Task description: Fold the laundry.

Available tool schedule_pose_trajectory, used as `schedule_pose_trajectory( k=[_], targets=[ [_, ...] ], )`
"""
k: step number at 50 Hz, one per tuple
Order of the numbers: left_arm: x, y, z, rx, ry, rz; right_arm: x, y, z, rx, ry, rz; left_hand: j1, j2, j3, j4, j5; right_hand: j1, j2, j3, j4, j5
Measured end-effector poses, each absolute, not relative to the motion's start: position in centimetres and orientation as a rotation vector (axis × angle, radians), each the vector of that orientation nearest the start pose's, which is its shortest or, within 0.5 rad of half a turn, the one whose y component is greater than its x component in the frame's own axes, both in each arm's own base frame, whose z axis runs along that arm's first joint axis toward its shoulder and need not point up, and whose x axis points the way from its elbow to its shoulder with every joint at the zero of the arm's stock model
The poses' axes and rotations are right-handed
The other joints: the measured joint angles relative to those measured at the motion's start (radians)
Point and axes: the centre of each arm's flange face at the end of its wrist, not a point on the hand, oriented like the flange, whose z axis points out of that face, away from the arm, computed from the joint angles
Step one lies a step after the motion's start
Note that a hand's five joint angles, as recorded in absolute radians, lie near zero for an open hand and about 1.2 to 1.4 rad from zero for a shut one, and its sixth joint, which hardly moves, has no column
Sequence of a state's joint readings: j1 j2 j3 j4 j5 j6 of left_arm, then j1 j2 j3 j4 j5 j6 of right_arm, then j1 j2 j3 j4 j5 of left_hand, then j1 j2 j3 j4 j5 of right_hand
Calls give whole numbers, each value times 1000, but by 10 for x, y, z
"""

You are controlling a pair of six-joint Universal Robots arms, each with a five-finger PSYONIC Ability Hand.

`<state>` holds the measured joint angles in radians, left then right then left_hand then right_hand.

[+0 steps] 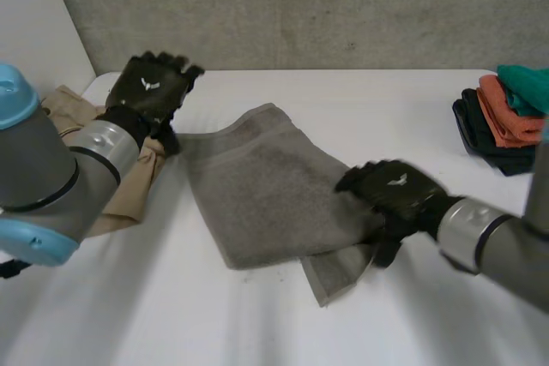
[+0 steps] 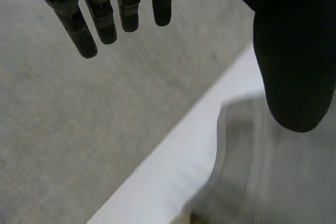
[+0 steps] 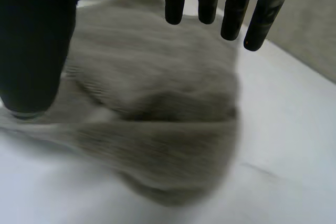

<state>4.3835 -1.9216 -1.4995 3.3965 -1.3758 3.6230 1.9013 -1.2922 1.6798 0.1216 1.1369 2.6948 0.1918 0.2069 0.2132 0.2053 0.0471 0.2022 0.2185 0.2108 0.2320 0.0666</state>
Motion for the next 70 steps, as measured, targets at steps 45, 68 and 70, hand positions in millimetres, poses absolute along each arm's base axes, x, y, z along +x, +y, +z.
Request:
schedule_pose_trajectory(
  k=[45,68,70],
  targets=[
    [-277,-432,95,1554,1805,-2021,337,-199,120,-1386,2009,-1622,426,406,401,403,383,129,157,179,155,130],
    [-298,-378,186,1468,1632,-2116,302,-263,182,-1326,2084,-1997,968,988,975,993,934,722,945,967,953,889],
    [-296,-367,205,1427,1649,-2176,296,-271,205,-1288,2047,-2080,968,989,977,993,934,722,945,967,953,889]
  ],
)
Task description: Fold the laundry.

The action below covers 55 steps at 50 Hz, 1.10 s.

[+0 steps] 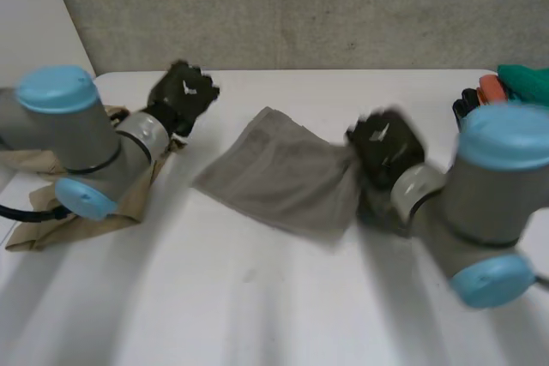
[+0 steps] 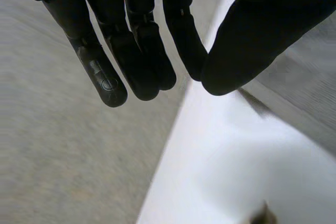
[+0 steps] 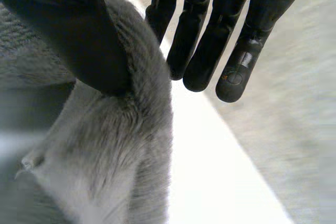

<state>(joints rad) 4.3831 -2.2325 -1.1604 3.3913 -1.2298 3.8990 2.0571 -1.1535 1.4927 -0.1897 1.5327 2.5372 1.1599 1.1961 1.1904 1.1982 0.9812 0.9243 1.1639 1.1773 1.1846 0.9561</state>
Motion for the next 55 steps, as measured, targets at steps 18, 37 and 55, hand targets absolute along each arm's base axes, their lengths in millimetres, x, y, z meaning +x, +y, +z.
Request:
schedule_pose_trajectory(
  k=[18,37,55],
  targets=[
    [-295,-284,224,1087,2209,-2389,287,-272,294,-1283,1838,-2044,-940,-953,-944,-959,-922,35,8,0,0,23],
    [-351,-231,150,662,2958,-2092,304,-249,340,-1001,1764,-2099,-918,-950,-942,-956,-908,48,8,0,0,23],
    [-362,-239,120,442,3097,-1986,319,-223,347,-955,1725,-2028,-622,-677,-672,-676,-634,78,8,0,0,38]
  ],
)
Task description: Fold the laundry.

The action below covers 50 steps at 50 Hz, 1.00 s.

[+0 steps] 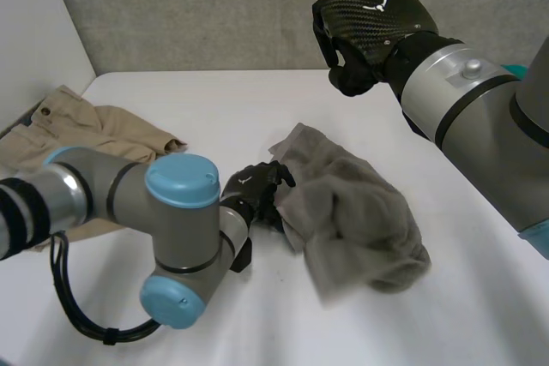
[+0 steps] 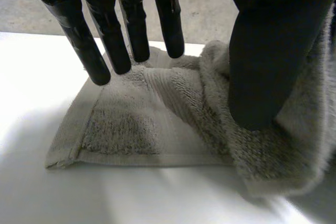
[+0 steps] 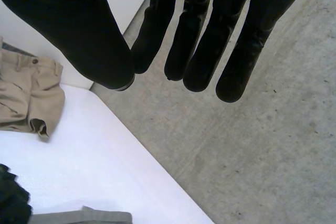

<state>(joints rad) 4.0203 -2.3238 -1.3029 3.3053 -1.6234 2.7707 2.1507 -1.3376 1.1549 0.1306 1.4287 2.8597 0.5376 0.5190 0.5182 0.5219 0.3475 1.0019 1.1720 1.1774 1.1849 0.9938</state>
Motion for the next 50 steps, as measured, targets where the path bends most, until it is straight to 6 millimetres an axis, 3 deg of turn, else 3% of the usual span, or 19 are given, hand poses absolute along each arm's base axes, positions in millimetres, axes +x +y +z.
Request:
schedule_pose_trajectory(
  k=[7,10,12,14,15,21,22,23,24,25,29,33,34,39,44,50],
  targets=[
    [-371,-243,100,-290,-2173,1359,315,-217,347,-951,1739,-2006,332,343,332,330,326,0,0,0,0,0],
    [-374,-240,96,-302,-2178,1350,311,-216,338,-986,1791,-1965,545,550,547,548,543,-8,-10,-13,-17,-9],
    [-373,-240,98,-308,-2174,1356,308,-214,324,-1040,1865,-1899,612,637,633,631,624,-242,-292,-278,-282,-259],
    [-372,-241,104,-310,-2167,1370,304,-213,313,-1075,1919,-1853,613,664,658,661,642,-308,-372,-371,-361,-337],
    [-369,-244,112,-306,-2156,1393,300,-213,300,-1110,1982,-1800,613,674,669,672,642,-507,-606,-609,-606,-587],
    [-347,-268,152,-302,-2119,1545,275,-220,239,-1189,2238,-1553,608,673,667,671,641,-662,-779,-796,-810,-790],
    [-345,-270,155,-309,-2118,1560,274,-220,236,-1189,2249,-1540,391,448,466,468,451,-662,-779,-796,-810,-790],
    [-340,-273,161,-332,-2117,1597,269,-220,223,-1190,2289,-1492,391,448,466,468,451,-654,-774,-787,-800,-779],
    [-339,-274,162,-341,-2118,1606,268,-219,221,-1190,2295,-1483,86,179,183,177,172,-654,-774,-787,-800,-779],
    [-336,-277,166,-377,-2121,1641,265,-218,210,-1191,2318,-1451,3,64,74,64,63,-631,-751,-754,-764,-741],
    [-330,-282,169,-510,-2145,1724,260,-213,189,-1196,2339,-1417,-1,33,39,26,22,-401,-467,-485,-495,-498],
    [-326,-286,164,-639,-2173,1779,257,-206,183,-1205,2312,-1449,-1,27,34,19,13,-274,-310,-319,-327,-336],
    [-324,-288,158,-746,-2195,1811,255,-200,182,-1216,2282,-1478,-1,22,31,13,7,-244,-269,-271,-279,-291],
    [-324,-290,142,-947,-2223,1837,252,-186,185,-1247,2225,-1508,-45,-20,-19,-34,-39,-242,-268,-266,-275,-288],
    [-333,-285,122,-1160,-2183,1802,247,-171,189,-1273,2191,-1516,-60,-49,-45,-64,-68,-479,-567,-573,-580,-553],
    [-345,-277,116,-1250,-2075,1734,243,-166,207,-1260,2157,-1598,-60,-63,-62,-79,-83,-499,-596,-608,-609,-590]
  ],
)
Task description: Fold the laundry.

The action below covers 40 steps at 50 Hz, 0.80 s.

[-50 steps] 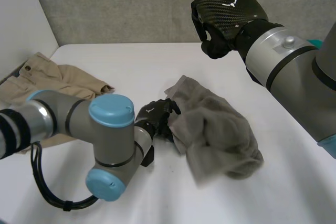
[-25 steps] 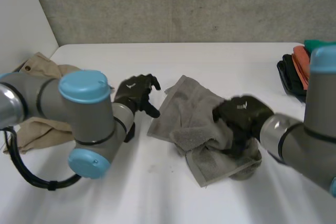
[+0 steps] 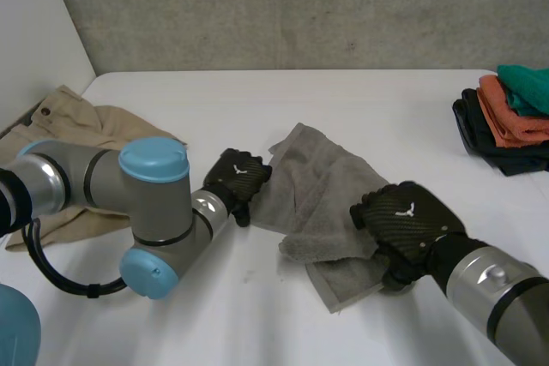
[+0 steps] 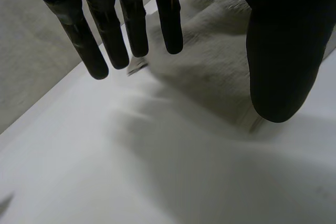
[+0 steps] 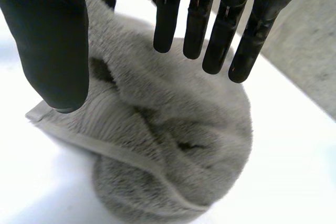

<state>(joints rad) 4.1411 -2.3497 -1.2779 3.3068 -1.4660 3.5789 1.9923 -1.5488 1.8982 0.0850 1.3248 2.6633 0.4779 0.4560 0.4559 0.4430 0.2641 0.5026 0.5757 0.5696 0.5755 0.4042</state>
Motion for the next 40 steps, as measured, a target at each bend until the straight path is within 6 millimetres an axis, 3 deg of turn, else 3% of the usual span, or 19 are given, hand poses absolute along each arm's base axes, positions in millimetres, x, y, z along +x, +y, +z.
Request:
schedule_pose_trajectory(
  k=[3,8,16,28,31,32,36,37,40],
  targets=[
    [-351,-275,115,1438,2309,-1945,238,-163,219,-1259,2155,-1621,0,0,0,0,0,0,0,2,0,0],
    [-354,-275,113,1454,2309,-1955,233,-156,220,-1301,2189,-1557,0,0,0,0,0,3,5,9,6,7],
    [-364,-278,109,1471,2292,-1972,228,-141,207,-1419,2228,-1386,31,48,47,63,72,4,5,11,6,11],
    [-373,-280,102,1494,2279,-1987,234,-145,187,-1436,2204,-1333,207,221,218,234,222,4,5,11,6,11],
    [-377,-284,102,1491,2267,-2004,237,-148,180,-1439,2196,-1334,283,295,295,306,265,4,5,11,6,11],
    [-378,-286,102,1490,2263,-2012,238,-149,177,-1438,2192,-1341,380,398,391,405,391,3,5,11,6,10],
    [-381,-290,101,1488,2251,-2029,241,-155,168,-1435,2182,-1363,505,518,510,525,518,0,3,9,3,2],
    [-381,-290,100,1488,2251,-2030,242,-157,165,-1434,2180,-1368,624,646,642,661,652,0,3,9,3,1],
    [-383,-292,98,1488,2249,-2033,244,-162,157,-1433,2172,-1387,649,726,717,743,710,0,3,9,3,1]
  ],
)
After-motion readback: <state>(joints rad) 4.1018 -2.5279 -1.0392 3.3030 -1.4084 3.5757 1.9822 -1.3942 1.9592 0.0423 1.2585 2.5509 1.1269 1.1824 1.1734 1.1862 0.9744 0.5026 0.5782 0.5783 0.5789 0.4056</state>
